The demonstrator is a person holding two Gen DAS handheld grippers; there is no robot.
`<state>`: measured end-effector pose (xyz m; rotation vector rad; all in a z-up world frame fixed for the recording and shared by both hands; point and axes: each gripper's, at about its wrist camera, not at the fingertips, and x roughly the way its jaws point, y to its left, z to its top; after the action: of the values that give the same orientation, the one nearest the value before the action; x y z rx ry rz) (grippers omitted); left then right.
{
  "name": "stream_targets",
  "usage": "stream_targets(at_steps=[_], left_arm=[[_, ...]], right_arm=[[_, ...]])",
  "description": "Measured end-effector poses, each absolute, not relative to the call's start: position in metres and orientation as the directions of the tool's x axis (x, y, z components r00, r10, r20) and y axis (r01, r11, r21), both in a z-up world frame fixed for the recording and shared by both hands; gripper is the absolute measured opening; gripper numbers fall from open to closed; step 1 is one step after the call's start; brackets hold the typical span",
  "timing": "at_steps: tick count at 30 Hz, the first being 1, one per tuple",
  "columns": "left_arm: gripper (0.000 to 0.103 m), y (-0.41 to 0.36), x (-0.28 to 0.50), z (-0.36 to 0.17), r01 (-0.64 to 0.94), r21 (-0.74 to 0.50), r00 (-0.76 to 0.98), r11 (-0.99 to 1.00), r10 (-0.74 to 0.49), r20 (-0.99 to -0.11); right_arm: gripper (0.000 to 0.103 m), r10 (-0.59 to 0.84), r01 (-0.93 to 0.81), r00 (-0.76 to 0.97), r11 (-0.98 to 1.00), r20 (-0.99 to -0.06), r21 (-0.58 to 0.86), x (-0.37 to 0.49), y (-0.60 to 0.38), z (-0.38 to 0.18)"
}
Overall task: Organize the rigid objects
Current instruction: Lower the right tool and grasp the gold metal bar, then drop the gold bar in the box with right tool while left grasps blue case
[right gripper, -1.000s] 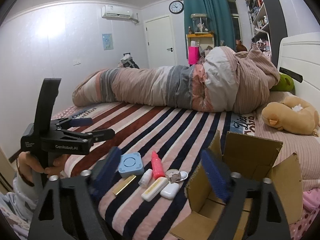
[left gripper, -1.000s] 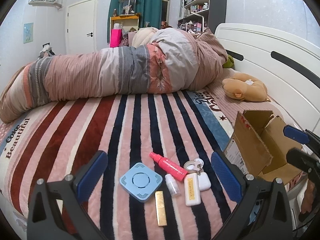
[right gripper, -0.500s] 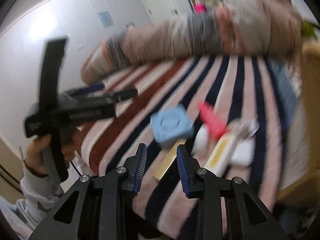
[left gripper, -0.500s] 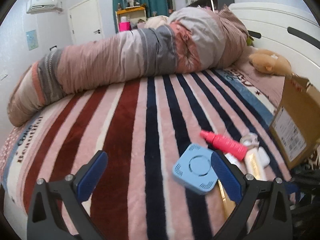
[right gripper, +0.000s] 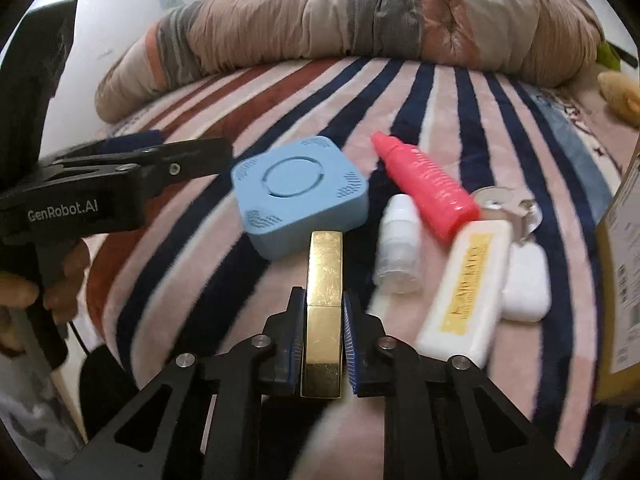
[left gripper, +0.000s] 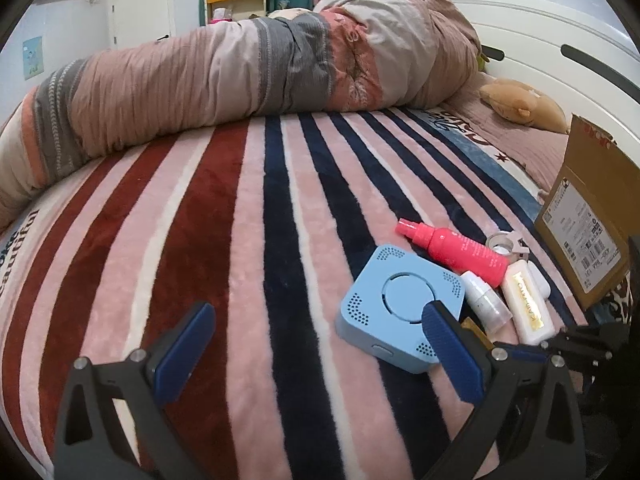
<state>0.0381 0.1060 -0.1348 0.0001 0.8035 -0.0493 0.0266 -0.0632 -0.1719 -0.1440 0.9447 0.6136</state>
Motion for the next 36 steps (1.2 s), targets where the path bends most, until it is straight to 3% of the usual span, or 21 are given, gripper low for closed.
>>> stream_targets(at_steps=[7,12,16,20,22,24,26,28,29,30,32,34,36], left_arm=[[0.102,0.096,0.049,-0.146,0.120,-0.035,0.666,0.992,-0.107,-0.738],[0.102,0.086,0.055,-0.153,0.183,-0.040,0.651,0.982,-0.152,-0.744],[0.102,0.076,0.064,-0.161,0.228,-0.057,0.630,0.972,-0.192,-0.753],[0.102,0.070,0.075,-0.171,0.252,-0.100,0.596,0.962,-0.236,-0.768],[0.102,0.067,0.079,-0.175,0.255,-0.105,0.581,0.961,-0.239,-0.778],[0.087,0.063,0.080,-0.178,0.270,-0.107,0.574,0.957,-0.250,-0.780],[0.087,0.059,0.079,-0.179,0.270,-0.100,0.580,0.958,-0.245,-0.777],[0.087,0.059,0.078,-0.177,0.266,-0.096,0.589,0.959,-0.241,-0.771],[0.086,0.060,0.078,-0.175,0.263,-0.100,0.594,0.960,-0.243,-0.767],[0.085,0.061,0.077,-0.174,0.261,-0.104,0.595,0.960,-0.245,-0.766],[0.085,0.066,0.073,-0.161,0.255,-0.114,0.608,0.960,-0.251,-0.754],[0.084,0.070,0.066,-0.143,0.273,-0.128,0.630,0.953,-0.278,-0.726],[0.084,0.072,0.061,-0.126,0.288,-0.137,0.639,0.948,-0.297,-0.709]], right_arm=[[0.013,0.423,-0.558,0.428,0.819,-0.799,0.135,0.039,-0.058,-0.168],[0.013,0.569,-0.538,0.517,0.797,-0.639,0.275,0.025,-0.136,-0.068],[0.014,0.499,-0.442,0.683,0.864,-0.533,0.242,0.024,-0.216,0.006],[0.014,0.242,-0.243,0.702,0.965,-0.669,0.093,0.058,-0.270,0.000],[0.014,0.202,-0.191,0.630,0.976,-0.750,0.102,0.083,-0.291,-0.026],[0.014,0.181,-0.162,0.591,0.981,-0.786,0.104,0.094,-0.299,-0.044],[0.015,0.155,-0.152,0.581,0.985,-0.799,0.081,0.092,-0.298,-0.052],[0.033,0.140,-0.148,0.603,0.987,-0.785,0.062,0.083,-0.299,-0.048],[0.048,0.137,-0.148,0.620,0.987,-0.773,0.057,0.078,-0.299,-0.043],[0.053,0.150,-0.158,0.643,0.986,-0.751,0.062,0.074,-0.295,-0.040],[0.054,0.231,-0.236,0.687,0.968,-0.689,0.089,0.065,-0.282,-0.028],[0.064,0.343,-0.369,0.699,0.925,-0.627,0.095,0.053,-0.263,-0.015],[0.095,0.471,-0.527,0.665,0.846,-0.579,0.083,0.037,-0.235,-0.007]])
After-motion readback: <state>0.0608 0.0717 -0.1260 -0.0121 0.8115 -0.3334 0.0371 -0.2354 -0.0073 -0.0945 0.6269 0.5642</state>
